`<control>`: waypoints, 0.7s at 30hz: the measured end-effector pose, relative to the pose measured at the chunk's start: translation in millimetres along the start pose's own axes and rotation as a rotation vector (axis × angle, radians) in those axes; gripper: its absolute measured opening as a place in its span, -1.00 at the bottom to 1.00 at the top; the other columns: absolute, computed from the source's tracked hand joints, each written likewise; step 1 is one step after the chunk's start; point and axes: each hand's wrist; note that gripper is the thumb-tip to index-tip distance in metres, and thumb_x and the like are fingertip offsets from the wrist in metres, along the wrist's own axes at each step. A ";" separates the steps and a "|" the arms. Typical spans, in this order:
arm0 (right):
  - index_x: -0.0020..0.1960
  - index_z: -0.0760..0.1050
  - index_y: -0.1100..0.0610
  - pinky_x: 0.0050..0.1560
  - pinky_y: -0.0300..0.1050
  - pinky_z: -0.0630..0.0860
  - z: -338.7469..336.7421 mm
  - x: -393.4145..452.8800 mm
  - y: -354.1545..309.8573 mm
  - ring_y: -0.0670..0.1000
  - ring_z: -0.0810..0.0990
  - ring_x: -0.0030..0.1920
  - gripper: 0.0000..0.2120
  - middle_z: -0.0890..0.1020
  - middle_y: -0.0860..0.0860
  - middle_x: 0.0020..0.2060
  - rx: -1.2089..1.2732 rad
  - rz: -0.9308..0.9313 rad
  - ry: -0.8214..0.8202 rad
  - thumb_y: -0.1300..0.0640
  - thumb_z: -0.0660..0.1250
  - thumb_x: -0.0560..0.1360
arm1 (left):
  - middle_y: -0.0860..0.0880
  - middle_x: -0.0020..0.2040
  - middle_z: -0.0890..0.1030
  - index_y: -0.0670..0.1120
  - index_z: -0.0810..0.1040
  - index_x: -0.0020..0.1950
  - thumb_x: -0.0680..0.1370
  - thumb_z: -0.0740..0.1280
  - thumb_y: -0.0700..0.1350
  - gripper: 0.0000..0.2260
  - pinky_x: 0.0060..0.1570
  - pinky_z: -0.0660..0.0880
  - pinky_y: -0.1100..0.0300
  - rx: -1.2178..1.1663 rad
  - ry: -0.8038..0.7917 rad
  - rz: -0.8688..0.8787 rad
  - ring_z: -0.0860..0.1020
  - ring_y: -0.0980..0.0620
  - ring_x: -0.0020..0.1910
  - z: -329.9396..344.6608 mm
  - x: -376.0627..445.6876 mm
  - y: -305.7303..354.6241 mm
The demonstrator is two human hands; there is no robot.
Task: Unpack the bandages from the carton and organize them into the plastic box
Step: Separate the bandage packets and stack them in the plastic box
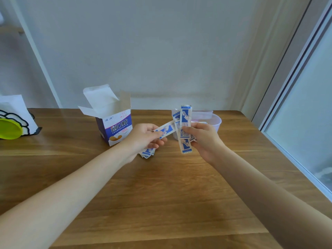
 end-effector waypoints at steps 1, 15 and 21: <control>-0.12 0.52 0.14 -0.01 -0.05 0.56 -1.9 0.1 -0.4 0.01 0.61 -0.12 -0.94 0.63 0.05 -0.16 0.040 0.014 -0.013 0.26 0.31 0.51 | -0.07 -0.18 0.66 -0.19 0.55 0.09 0.55 0.28 -0.21 -0.85 -0.34 0.54 0.37 0.029 0.041 -0.005 0.57 0.17 -0.39 -2.0 1.9 1.0; 0.00 0.58 0.15 0.05 0.01 0.58 -9.5 1.8 -5.1 0.10 0.64 -0.03 -0.89 0.66 0.09 -0.05 -0.325 -0.102 -0.090 0.23 0.36 0.47 | -0.07 -0.24 0.63 -0.12 0.57 -0.01 0.53 0.33 -0.22 -0.93 -0.28 0.56 0.38 0.132 -0.190 -0.021 0.55 0.19 -0.40 -0.5 3.4 14.4; -0.01 0.59 0.09 -0.01 -0.09 0.55 -11.8 -2.2 -9.0 0.00 0.61 -0.11 -0.89 0.64 0.01 -0.14 -0.593 -0.125 -0.150 0.20 0.31 0.51 | -0.09 -0.24 0.62 -0.19 0.55 0.07 0.51 0.34 -0.22 -0.85 -0.22 0.59 0.35 0.030 -0.185 -0.051 0.60 0.17 -0.39 -4.8 2.6 12.6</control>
Point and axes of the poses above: each hand's wrist, its own x-axis towards the middle knuckle, its own z-axis out of the palm, y = z × x
